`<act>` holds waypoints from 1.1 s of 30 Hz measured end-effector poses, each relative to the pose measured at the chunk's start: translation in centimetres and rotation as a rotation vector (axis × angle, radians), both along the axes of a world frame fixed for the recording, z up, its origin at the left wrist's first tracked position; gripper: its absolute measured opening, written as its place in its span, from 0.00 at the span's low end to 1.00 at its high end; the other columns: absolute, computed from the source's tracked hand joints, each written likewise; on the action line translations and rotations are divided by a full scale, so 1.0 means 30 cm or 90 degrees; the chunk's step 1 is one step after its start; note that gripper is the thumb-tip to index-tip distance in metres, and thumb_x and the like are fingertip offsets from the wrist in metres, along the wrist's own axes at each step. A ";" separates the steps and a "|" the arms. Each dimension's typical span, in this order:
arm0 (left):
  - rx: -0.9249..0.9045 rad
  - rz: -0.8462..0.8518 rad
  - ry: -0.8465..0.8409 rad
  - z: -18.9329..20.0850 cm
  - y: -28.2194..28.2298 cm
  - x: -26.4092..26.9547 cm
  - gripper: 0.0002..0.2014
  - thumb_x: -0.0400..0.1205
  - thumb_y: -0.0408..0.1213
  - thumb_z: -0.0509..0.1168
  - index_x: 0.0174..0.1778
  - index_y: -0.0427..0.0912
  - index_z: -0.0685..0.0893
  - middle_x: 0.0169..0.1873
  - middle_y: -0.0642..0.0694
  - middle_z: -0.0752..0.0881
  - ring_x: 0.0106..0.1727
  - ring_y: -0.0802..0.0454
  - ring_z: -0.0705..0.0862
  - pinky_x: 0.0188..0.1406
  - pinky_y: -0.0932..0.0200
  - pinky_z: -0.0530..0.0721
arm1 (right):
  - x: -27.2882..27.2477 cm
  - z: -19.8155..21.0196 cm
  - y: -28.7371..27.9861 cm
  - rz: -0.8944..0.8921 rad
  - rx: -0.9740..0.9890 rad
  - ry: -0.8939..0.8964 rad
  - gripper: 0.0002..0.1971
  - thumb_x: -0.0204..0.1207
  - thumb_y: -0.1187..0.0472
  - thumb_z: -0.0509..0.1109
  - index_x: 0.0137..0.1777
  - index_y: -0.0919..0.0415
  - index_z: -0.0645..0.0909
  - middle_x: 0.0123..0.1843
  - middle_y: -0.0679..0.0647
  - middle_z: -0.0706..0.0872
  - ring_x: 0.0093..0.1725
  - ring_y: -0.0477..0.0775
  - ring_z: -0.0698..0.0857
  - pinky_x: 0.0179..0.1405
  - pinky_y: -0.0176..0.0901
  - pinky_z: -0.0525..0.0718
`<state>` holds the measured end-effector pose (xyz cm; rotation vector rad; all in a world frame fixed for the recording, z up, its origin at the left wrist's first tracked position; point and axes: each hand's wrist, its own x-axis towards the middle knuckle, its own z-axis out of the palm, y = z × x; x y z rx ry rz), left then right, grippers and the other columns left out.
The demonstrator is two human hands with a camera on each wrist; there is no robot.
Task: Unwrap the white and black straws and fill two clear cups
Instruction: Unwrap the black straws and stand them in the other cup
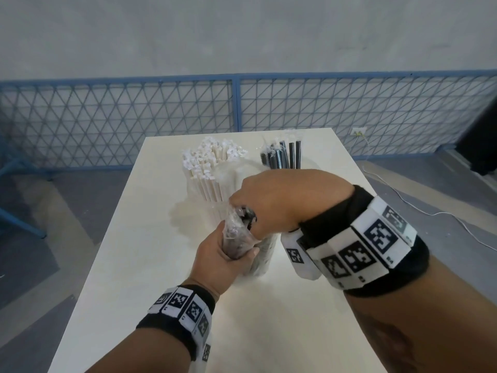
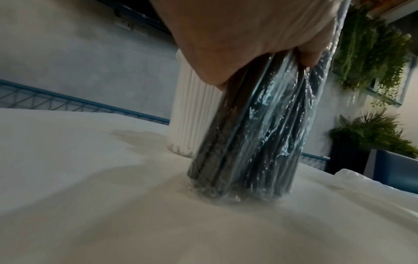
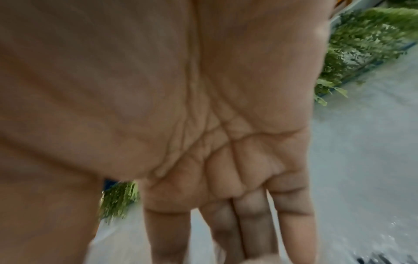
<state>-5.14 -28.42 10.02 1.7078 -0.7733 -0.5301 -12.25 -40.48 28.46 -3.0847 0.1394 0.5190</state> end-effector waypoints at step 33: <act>0.075 -0.001 0.059 -0.041 0.007 -0.003 0.20 0.68 0.34 0.85 0.49 0.57 0.87 0.42 0.66 0.93 0.46 0.65 0.92 0.50 0.63 0.90 | -0.065 0.114 -0.061 -0.074 0.107 -0.274 0.12 0.72 0.60 0.78 0.55 0.51 0.88 0.39 0.37 0.81 0.38 0.35 0.80 0.37 0.20 0.74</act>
